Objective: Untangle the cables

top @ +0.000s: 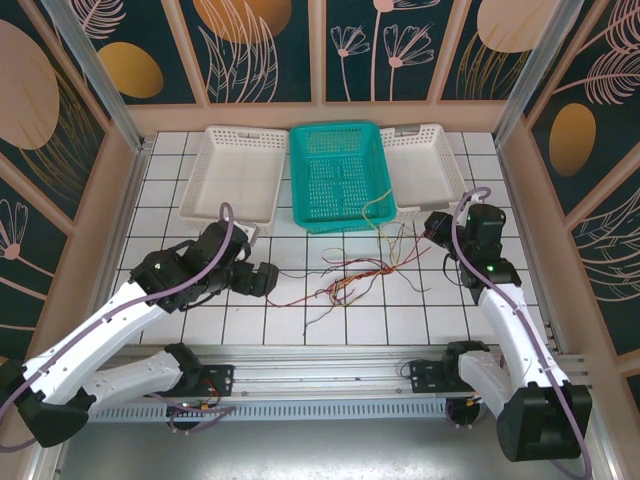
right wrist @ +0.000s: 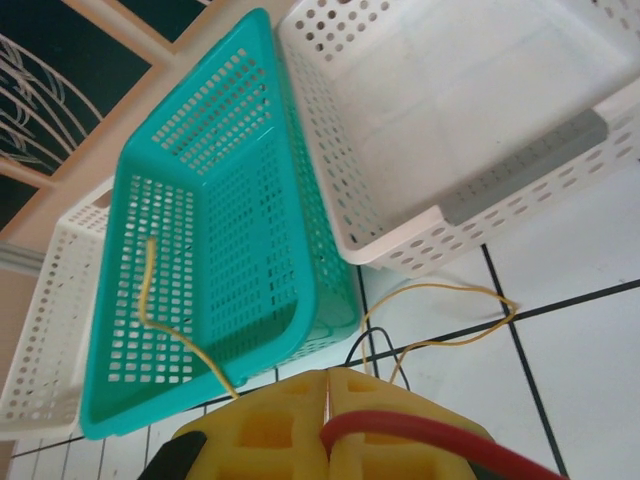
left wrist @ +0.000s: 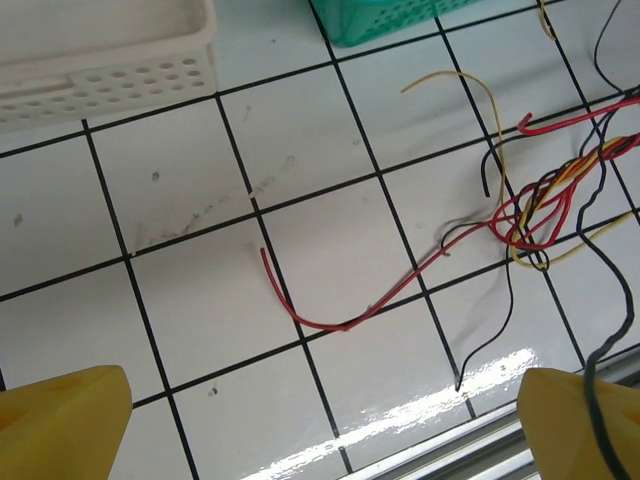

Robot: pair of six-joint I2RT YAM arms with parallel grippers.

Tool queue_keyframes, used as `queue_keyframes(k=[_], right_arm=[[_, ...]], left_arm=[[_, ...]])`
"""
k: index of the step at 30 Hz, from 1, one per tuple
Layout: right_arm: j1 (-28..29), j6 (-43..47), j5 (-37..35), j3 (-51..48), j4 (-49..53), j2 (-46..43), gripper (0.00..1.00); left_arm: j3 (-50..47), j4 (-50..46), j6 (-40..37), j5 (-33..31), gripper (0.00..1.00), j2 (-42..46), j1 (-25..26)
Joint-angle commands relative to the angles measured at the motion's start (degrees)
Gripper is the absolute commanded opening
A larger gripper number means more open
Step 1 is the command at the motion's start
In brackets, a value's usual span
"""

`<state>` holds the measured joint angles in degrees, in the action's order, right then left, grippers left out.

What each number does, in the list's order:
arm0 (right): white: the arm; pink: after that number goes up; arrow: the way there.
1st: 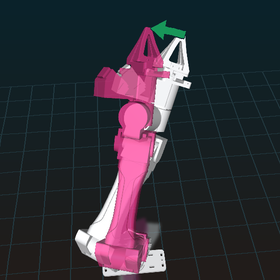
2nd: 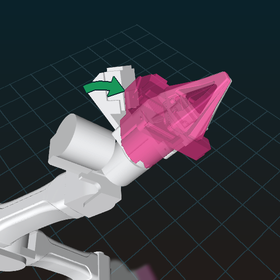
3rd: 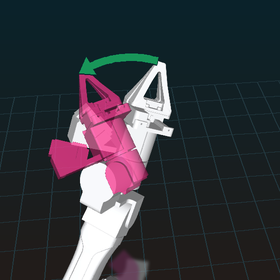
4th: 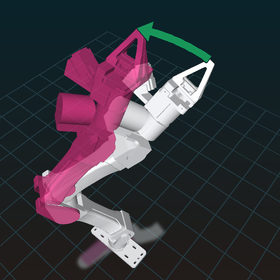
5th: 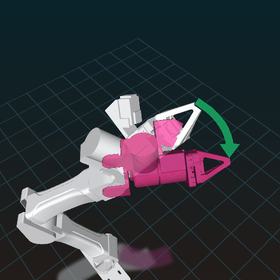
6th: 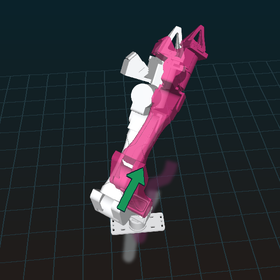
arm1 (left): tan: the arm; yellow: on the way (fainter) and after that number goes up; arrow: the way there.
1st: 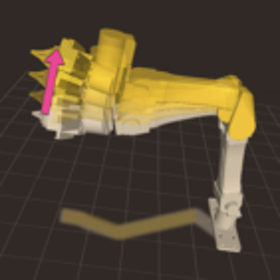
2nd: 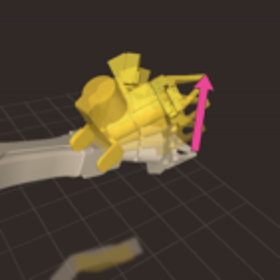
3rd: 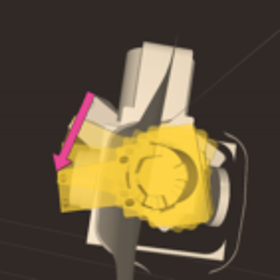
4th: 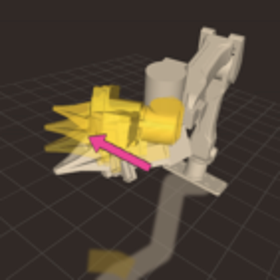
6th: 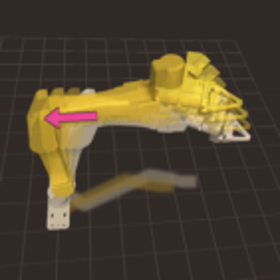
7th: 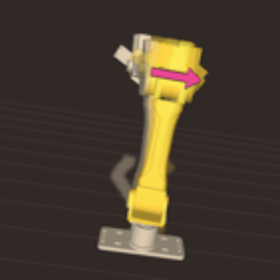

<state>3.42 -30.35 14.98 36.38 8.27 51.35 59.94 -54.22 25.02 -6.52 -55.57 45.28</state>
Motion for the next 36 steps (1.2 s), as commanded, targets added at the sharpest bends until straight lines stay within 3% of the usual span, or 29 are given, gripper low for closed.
queue_keyframes(k=[1,7,12,19,25,36], right_arm=[[-0.2,0.1,3.0,1.3,-2.6,-1.0,0.00],[0.5,-1.5,13.1,-0.4,-8.6,0.1,0.00],[3.1,-1.0,13.7,0.5,-9.5,0.8,0.00],[5.9,-0.7,15.7,1.0,-11.0,1.0,0.00],[9.5,0.5,16.9,2.0,-11.9,1.3,0.00],[14.2,0.5,18.4,3.7,-14.3,1.4,0.00]], left_arm=[[-0.9,2.1,-2.3,5.6,0.98,1.8,-0.3],[-8.9,15.3,1.0,17.8,0.99,2.8,-0.3],[-14.3,25.2,3.8,23.9,0.99,-0.1,-0.3],[-15.6,34.6,6.2,25.7,0.98,-5.6,-0.3],[-13.1,40.3,6.0,23.5,0.98,-12.1,-0.3],[-7.1,43.1,2.6,26.7,0.99,-22.7,2.5]])
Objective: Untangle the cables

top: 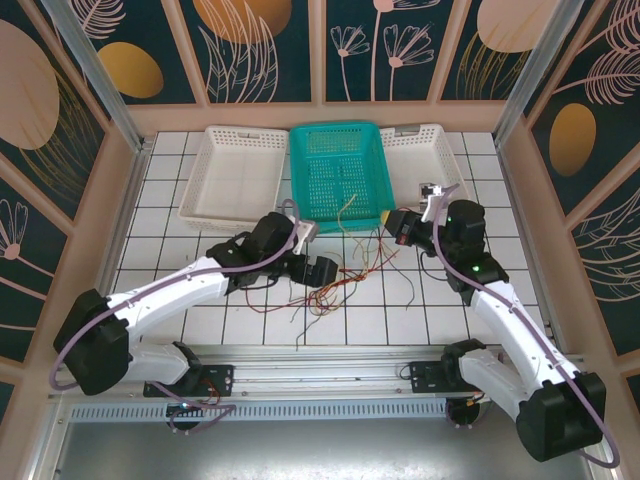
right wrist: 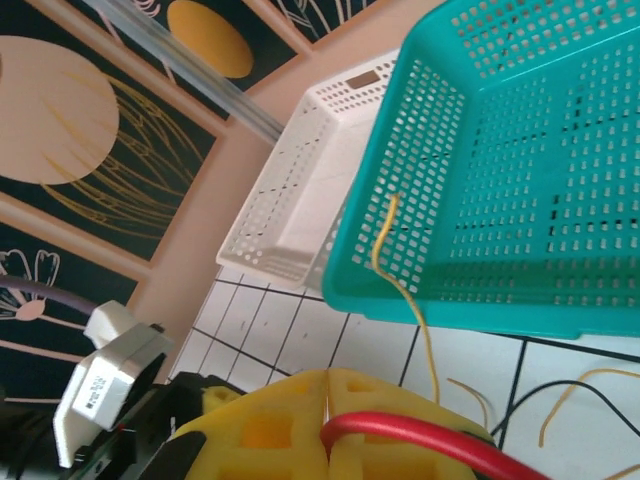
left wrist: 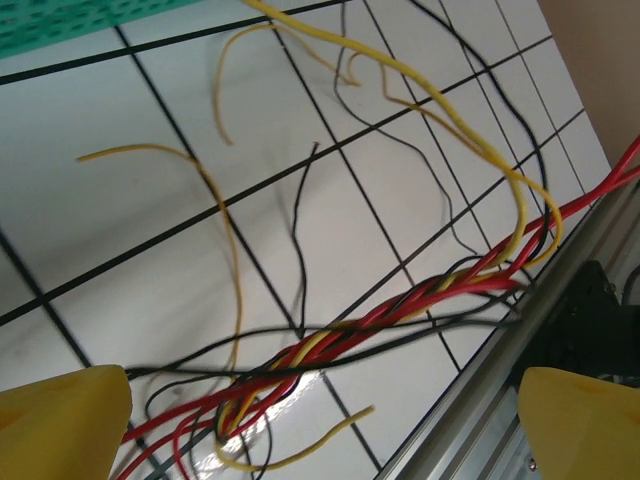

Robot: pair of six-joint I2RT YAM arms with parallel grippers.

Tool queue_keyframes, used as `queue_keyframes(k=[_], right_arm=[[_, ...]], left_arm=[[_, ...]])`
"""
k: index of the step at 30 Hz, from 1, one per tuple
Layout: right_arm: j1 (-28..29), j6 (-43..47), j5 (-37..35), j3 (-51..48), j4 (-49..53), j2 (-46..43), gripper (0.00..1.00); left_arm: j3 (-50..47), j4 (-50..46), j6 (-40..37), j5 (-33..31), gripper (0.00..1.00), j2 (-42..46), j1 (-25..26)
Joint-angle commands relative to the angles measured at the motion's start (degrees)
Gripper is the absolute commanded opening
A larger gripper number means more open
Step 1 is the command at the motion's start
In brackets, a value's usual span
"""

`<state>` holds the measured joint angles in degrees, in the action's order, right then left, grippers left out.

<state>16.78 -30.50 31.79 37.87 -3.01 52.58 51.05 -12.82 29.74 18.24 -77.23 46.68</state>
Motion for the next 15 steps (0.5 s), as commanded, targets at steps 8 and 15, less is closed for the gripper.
queue_keyframes(k=[8,15], right_arm=[[1.3,0.7,1.5,2.3,-3.6,0.6,0.00],[2.3,0.4,2.7,2.4,-5.0,1.0,0.00]], left_arm=[[0.4,3.1,-3.3,3.3,0.99,-2.1,3.3],[-0.8,5.4,-3.9,4.1,0.93,-3.4,3.9]])
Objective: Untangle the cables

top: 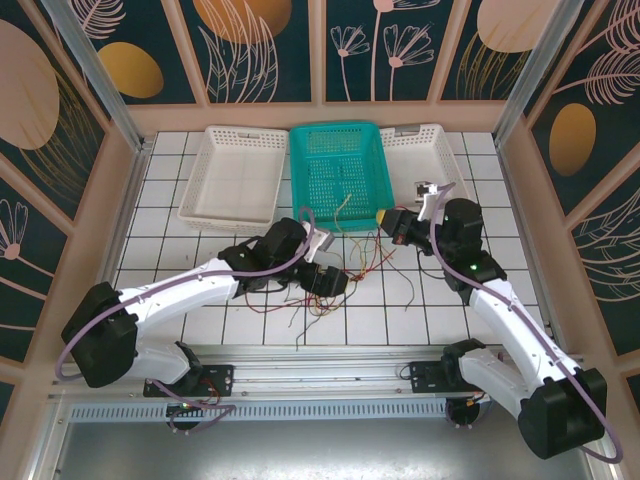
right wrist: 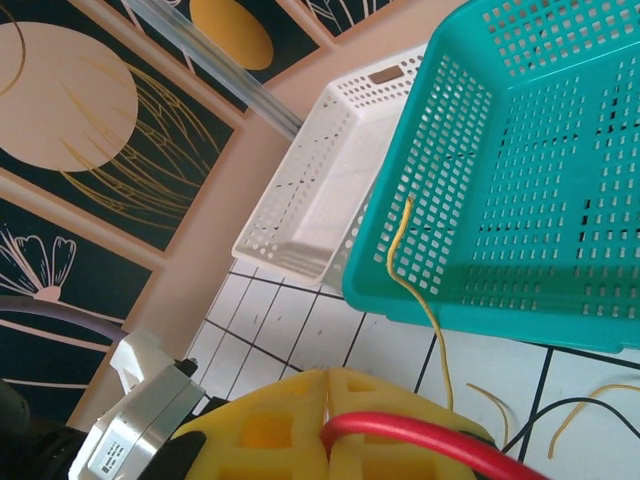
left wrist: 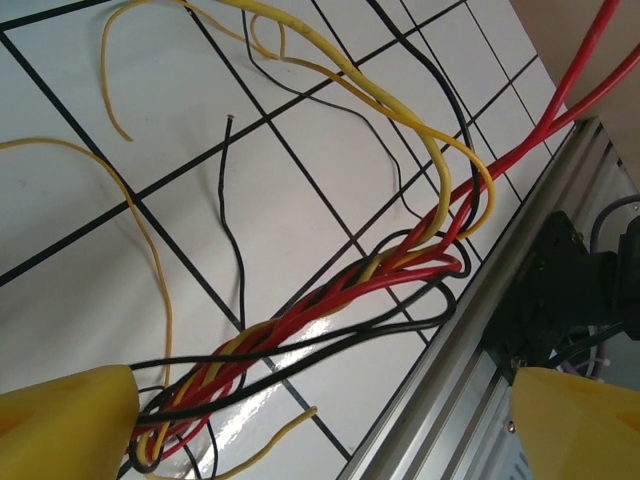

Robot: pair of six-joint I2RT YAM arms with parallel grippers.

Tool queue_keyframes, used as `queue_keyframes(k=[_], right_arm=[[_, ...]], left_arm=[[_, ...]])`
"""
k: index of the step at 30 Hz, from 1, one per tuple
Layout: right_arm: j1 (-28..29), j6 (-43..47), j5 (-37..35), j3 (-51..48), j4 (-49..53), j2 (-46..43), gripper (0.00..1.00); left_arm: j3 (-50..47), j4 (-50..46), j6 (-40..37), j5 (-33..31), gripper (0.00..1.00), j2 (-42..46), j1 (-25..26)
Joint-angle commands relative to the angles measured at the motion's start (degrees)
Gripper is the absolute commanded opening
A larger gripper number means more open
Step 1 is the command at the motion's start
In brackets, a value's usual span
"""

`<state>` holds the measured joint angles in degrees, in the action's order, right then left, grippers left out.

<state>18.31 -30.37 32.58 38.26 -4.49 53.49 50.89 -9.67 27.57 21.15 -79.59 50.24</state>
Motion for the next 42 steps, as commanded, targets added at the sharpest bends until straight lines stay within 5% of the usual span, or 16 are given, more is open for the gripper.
queue_keyframes(k=[1,10,13,20,26,30,42], right_arm=[[0.8,0.2,2.4,1.9,-3.9,0.1,0.00],[0.9,-0.8,4.3,1.5,-5.7,-0.5,0.00],[0.9,-1.2,4.7,1.3,-6.3,-0.3,0.00],[1.0,-1.4,4.4,1.0,-6.4,-0.3,0.00],[0.6,0.0,-5.5,1.6,-0.3,-1.6,0.00],[-3.5,-1.4,-11.6,1.7,5.0,-1.5,0.00],[-22.2,-5.4,-11.1,-1.3,9.9,-2.3,0.00]], left_arm=[[-0.8,2.4,-2.0,1.2,0.91,-1.1,0.4],[-0.9,1.1,-5.2,-1.0,0.87,-2.3,0.4],[-1.4,2.6,-4.8,0.5,0.69,-2.6,0.4],[-1.8,3.2,-5.1,0.6,0.44,-1.3,0.5],[-1.7,1.4,-4.7,0.8,0.00,2.4,0.5],[-1.6,-2.9,-4.5,-0.1,0.00,7.7,0.5],[2.9,-26.5,-9.6,-11.1,0.00,22.3,0.6]])
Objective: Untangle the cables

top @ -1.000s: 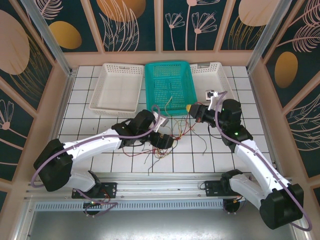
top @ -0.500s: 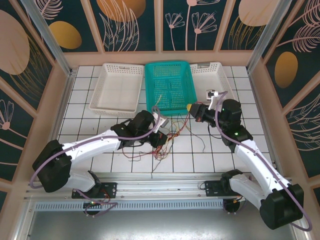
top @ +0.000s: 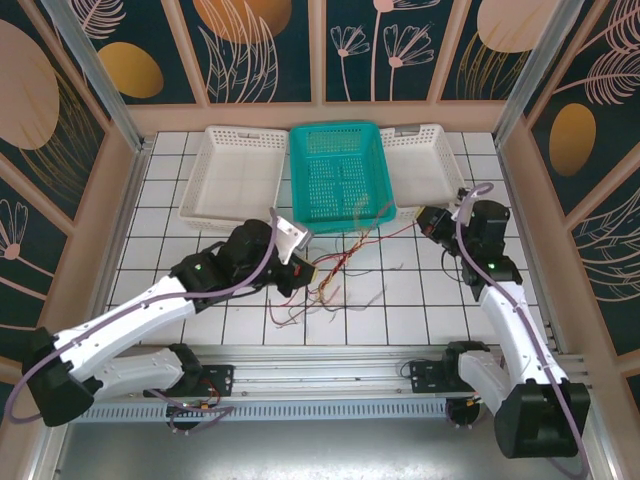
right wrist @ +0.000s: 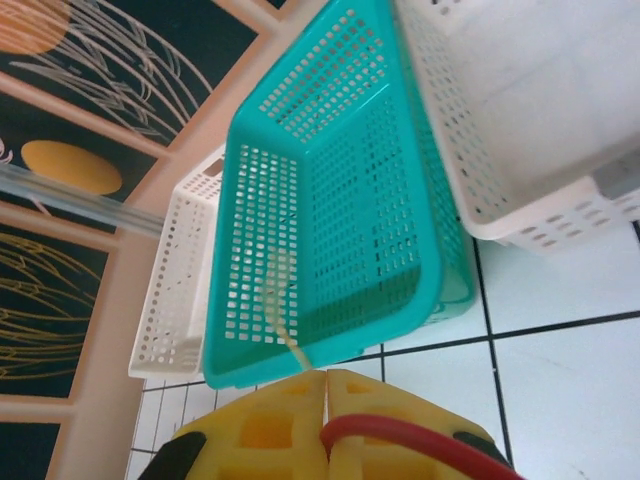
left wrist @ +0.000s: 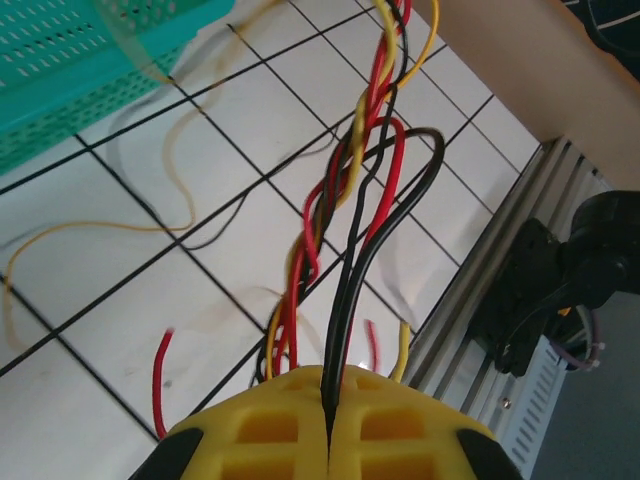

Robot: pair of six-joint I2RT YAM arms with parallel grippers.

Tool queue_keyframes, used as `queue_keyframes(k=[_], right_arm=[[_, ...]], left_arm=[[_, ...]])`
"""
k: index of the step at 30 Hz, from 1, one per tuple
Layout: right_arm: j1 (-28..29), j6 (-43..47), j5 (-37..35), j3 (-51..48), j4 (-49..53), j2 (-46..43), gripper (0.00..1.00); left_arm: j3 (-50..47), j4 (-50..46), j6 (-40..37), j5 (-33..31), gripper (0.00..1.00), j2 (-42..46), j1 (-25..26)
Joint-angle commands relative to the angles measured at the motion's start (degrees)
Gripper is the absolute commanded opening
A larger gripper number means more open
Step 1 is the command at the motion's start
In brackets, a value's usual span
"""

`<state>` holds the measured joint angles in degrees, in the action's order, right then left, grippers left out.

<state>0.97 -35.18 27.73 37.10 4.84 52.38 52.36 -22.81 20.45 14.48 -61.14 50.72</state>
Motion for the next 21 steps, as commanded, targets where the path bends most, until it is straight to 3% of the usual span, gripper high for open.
queue_keyframes(k=[1,8,21], right_arm=[[-6.1,-0.7,-6.2,-0.3,0.9,-1.2,0.00],[-13.9,-2.3,-7.0,-1.6,2.4,-4.4,0.00],[-19.5,-4.8,-17.1,-2.3,8.2,-9.7,0.00]], left_arm=[[1.8,-14.8,-2.7,-5.3,0.00,4.8,0.1],[5.7,-23.3,-1.8,-19.2,0.00,10.4,0.0],[8.9,-29.9,4.9,-44.8,0.00,8.1,-0.1]])
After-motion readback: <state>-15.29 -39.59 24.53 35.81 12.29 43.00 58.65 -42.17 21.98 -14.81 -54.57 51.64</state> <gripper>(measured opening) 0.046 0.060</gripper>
